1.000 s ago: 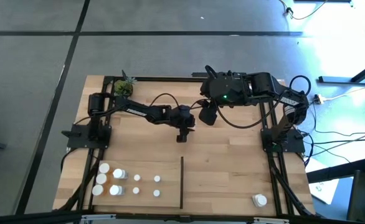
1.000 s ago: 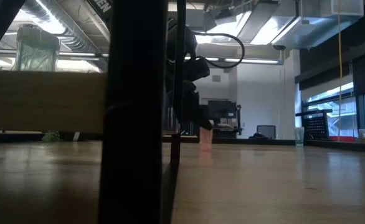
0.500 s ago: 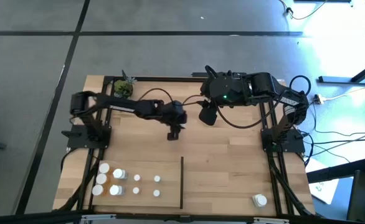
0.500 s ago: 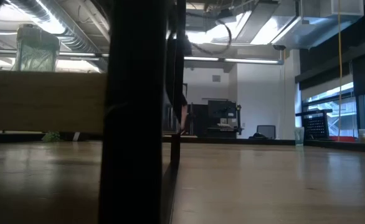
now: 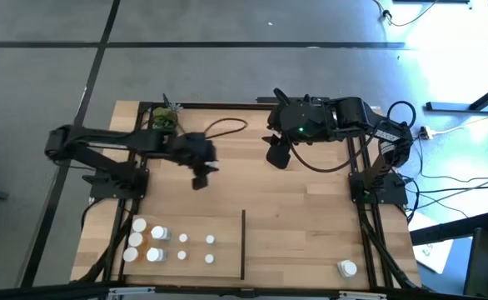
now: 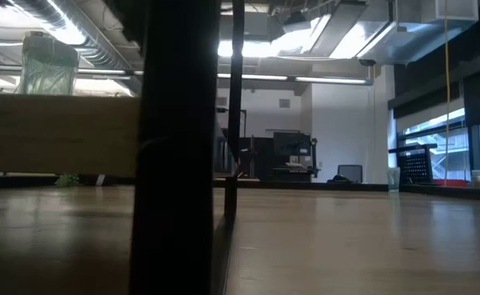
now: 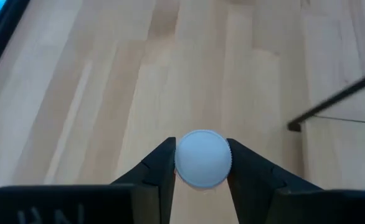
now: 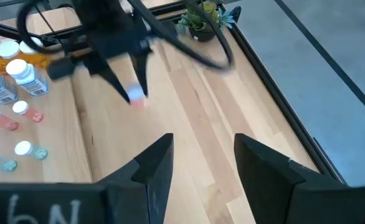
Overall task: Pick and place medicine bottles onto shelf by color
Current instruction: Put the small red pill bottle on the shelf aligned with the other small red pill bottles
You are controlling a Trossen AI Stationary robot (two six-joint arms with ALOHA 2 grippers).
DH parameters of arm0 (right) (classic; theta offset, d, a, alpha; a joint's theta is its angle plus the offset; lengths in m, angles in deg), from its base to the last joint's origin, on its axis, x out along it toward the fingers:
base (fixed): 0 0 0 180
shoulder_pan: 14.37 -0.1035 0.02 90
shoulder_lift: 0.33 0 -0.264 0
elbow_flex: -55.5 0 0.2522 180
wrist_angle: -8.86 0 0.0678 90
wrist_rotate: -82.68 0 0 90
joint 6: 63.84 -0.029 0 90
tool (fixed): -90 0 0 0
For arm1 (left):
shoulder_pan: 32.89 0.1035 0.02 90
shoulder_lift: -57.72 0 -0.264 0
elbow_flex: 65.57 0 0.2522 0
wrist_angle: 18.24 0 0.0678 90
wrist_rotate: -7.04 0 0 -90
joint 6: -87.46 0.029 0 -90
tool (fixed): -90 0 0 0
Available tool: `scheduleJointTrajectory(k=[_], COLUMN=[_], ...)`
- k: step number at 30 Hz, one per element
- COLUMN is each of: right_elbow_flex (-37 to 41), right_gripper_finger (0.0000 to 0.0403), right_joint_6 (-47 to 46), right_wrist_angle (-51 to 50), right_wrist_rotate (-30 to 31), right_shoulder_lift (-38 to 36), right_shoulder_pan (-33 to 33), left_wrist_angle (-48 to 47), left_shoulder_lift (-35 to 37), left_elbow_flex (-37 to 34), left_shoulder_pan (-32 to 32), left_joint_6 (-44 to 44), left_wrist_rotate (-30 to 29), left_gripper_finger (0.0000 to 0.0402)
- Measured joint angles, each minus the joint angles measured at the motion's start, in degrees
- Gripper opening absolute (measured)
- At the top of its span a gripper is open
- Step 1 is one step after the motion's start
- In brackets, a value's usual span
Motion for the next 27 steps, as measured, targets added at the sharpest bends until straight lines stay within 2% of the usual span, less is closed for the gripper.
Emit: scheduleJointTrajectory(k=[7, 11, 18, 21, 27], right_elbow_flex=[0.00, 0.00, 0.00, 0.00, 0.00], right_gripper_finger=[0.0171, 0.0171, 0.0171, 0.0171, 0.0171], right_joint_6=[0.26, 0.26, 0.26, 0.23, 1.51], right_wrist_angle=[0.24, 0.58, 1.63, 1.98, 1.97], right_wrist_rotate=[-1.64, -1.63, -1.61, -1.61, -1.66], right_shoulder_lift=[0.00, 0.00, 0.00, 0.00, 0.00], right_shoulder_pan=[-0.01, -0.02, -0.02, -0.02, -0.02], left_wrist_angle=[-3.53, -3.56, -3.47, -3.52, -2.56], left_shoulder_lift=[12.73, 16.64, 16.51, 15.02, 13.13], left_elbow_flex=[-7.79, -10.76, -12.30, -13.20, -15.66], left_shoulder_pan=[-9.65, -16.51, -26.86, -30.36, -36.40], left_joint_6=[-12.25, -15.93, -17.95, -21.56, -31.33], left_wrist_rotate=[-4.52, -5.91, -8.63, -11.85, -12.75], left_gripper_finger=[0.0112, 0.0112, 0.0112, 0.0112, 0.0112])
